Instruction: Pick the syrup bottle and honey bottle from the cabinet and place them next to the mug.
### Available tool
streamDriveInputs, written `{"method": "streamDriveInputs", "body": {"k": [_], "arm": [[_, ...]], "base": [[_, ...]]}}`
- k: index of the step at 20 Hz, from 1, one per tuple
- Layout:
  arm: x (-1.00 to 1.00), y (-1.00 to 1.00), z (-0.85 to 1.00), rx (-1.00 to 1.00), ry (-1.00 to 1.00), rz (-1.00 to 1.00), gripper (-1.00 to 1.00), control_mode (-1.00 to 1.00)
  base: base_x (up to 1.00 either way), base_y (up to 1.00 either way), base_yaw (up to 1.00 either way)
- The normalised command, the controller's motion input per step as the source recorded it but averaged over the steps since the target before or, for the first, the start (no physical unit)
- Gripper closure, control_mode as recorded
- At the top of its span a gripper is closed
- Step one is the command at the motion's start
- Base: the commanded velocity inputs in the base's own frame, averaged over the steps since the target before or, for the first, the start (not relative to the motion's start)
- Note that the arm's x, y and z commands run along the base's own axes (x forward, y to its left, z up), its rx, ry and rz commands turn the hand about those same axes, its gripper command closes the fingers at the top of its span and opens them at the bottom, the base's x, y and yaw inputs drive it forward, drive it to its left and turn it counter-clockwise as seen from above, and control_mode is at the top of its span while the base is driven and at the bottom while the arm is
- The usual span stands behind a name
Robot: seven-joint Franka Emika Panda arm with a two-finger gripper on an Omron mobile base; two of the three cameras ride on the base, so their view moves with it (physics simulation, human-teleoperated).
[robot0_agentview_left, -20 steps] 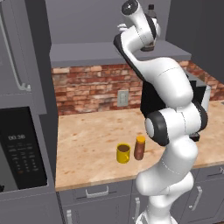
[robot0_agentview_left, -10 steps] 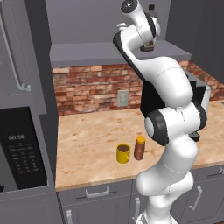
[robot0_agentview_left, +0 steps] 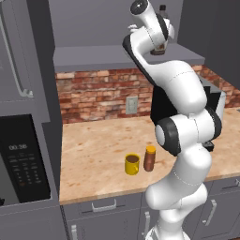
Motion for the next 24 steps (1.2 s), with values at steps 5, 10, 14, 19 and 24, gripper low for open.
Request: {"method": "streamDriveInputs", "body": {"k": [5,10,14,19,24], "arm": [[0.0,-0.12,0.0,0.0,0.0,-0.05,-1.0,-1.0],[0.0,0.0,0.0,0.0,0.0,0.0,-1.0,-1.0],[0.0,0.0,0.0,0.0,0.0,0.0,1.0,-1.0],[0.0,0.0,0.0,0.0,0.0,0.0,1.0,-1.0],[-0.32,0.06,0.0,0.0,-0.04,0.0,1.0,-1.0]], "base": [[0.0,0.0,0.0],[0.0,0.0,0.0],[0.0,0.0,0.0],[0.0,0.0,0.0],[0.0,0.0,0.0]]}}
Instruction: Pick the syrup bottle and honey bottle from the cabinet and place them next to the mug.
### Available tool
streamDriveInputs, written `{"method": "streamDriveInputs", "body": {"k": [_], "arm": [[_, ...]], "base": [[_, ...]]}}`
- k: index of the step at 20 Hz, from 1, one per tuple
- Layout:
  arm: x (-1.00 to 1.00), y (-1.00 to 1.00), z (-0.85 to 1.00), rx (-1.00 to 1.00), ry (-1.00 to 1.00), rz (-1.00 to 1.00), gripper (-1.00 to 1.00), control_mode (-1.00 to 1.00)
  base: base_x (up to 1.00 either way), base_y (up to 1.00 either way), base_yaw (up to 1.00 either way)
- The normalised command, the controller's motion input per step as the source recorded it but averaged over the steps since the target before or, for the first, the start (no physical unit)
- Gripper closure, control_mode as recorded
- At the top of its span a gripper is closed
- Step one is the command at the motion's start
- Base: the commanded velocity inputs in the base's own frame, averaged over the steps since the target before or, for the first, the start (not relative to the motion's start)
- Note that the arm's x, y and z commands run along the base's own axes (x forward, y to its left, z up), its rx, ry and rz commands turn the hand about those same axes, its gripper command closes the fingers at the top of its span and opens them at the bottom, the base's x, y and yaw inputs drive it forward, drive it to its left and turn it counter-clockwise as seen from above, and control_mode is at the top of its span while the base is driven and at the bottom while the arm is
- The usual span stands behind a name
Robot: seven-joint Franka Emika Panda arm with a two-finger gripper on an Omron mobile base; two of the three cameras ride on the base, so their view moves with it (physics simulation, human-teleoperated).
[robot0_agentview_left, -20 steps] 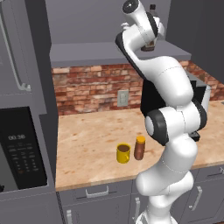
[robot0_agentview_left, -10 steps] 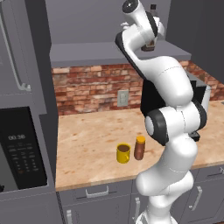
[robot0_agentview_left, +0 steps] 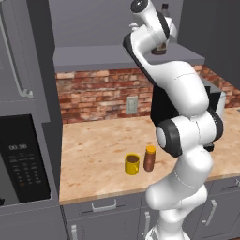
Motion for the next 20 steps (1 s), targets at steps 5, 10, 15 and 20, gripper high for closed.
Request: {"method": "streamDriveInputs", "body": {"k": [5,10,15,20], "arm": [[-0.54,0.16,0.0,0.0,-0.08,0.0,1.0,-1.0],[-0.58,0.15,0.0,0.0,-0.07,0.0,1.0,-1.0],[-0.73,0.16,0.0,0.0,-0.06,0.0,1.0,-1.0],[-0.76,0.21,0.0,0.0,-0.03,0.0,1.0,-1.0]], "base": [[0.0,0.0,0.0],[0.0,0.0,0.0],[0.0,0.0,0.0],[0.0,0.0,0.0]]}}
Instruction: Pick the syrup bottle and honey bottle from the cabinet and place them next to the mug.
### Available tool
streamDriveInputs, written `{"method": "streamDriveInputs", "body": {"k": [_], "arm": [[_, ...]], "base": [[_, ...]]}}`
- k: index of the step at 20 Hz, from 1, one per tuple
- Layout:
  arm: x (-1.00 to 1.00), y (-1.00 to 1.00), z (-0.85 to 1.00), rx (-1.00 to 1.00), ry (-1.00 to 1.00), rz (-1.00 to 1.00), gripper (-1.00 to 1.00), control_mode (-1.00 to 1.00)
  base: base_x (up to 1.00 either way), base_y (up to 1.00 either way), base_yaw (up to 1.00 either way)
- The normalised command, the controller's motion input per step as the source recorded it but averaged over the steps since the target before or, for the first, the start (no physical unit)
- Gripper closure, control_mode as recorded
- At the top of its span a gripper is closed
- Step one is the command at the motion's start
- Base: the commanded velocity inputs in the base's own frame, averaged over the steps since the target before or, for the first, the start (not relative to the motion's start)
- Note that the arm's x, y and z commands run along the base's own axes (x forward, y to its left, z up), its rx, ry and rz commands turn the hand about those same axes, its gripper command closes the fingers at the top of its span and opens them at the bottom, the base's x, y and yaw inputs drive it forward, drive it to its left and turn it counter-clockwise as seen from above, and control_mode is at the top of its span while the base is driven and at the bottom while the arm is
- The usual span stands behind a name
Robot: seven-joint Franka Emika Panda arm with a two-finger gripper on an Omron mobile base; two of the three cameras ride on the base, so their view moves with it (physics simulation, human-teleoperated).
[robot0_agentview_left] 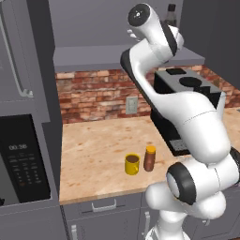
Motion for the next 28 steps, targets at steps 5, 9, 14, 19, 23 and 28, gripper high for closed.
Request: {"method": "streamDriveInputs", "body": {"k": [5,9,14,19,23,28], "arm": [[-0.91,0.31,-0.01,0.0,-0.03,0.06,1.0,-1.0],[-0.78,0.36,-0.08,0.0,0.0,0.19,1.0,-1.0],[-0.53,0.3,-0.25,0.0,0.0,0.28,1.0,-1.0],[-0.52,0.37,-0.37,0.0,0.0,0.31,1.0,-1.0],[-0.5,0.37,-0.42,0.01,0.0,0.32,1.0,-1.0],[-0.41,0.36,-0.45,0.02,0.0,0.32,1.0,-1.0]], "base": [[0.0,0.0,0.0],[0.0,0.0,0.0],[0.0,0.0,0.0],[0.0,0.0,0.0],[0.0,0.0,0.0],[0.0,0.0,0.0]]}}
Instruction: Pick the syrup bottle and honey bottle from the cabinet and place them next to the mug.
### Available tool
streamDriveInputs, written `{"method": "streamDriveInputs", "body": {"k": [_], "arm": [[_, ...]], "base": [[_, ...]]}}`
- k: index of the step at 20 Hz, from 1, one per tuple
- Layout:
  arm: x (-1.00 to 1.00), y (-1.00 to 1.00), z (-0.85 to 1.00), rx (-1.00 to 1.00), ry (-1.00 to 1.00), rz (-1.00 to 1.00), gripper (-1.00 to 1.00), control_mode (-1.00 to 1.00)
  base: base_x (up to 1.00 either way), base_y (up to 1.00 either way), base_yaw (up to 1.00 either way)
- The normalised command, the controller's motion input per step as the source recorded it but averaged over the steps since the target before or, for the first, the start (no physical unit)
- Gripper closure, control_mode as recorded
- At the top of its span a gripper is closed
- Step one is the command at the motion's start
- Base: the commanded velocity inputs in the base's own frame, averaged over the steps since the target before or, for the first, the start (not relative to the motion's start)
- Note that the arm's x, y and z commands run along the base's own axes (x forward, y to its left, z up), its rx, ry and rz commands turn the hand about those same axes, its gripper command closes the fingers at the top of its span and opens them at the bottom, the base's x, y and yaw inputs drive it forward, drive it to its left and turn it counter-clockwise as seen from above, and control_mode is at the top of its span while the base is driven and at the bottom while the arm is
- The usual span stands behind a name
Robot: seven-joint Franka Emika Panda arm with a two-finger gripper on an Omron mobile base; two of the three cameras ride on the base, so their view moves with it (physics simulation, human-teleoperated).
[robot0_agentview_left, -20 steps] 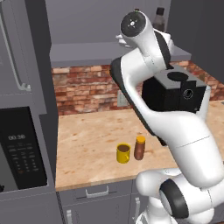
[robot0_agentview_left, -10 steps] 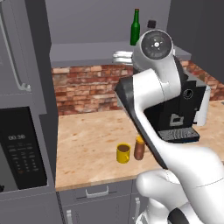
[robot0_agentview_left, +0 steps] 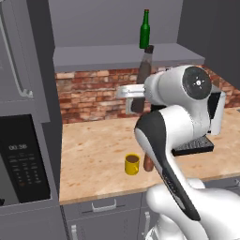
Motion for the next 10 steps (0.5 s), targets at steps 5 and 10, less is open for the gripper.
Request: {"method": "streamDriveInputs", "body": {"k": [5,10], "arm": [[-0.16,0.2,-0.47,0.0,0.0,0.3,1.0,-1.0],[0.0,0.05,-0.58,0.0,0.03,0.25,1.0,-1.0]], "base": [[0.0,0.0,0.0],[0.0,0.0,0.0]]}}
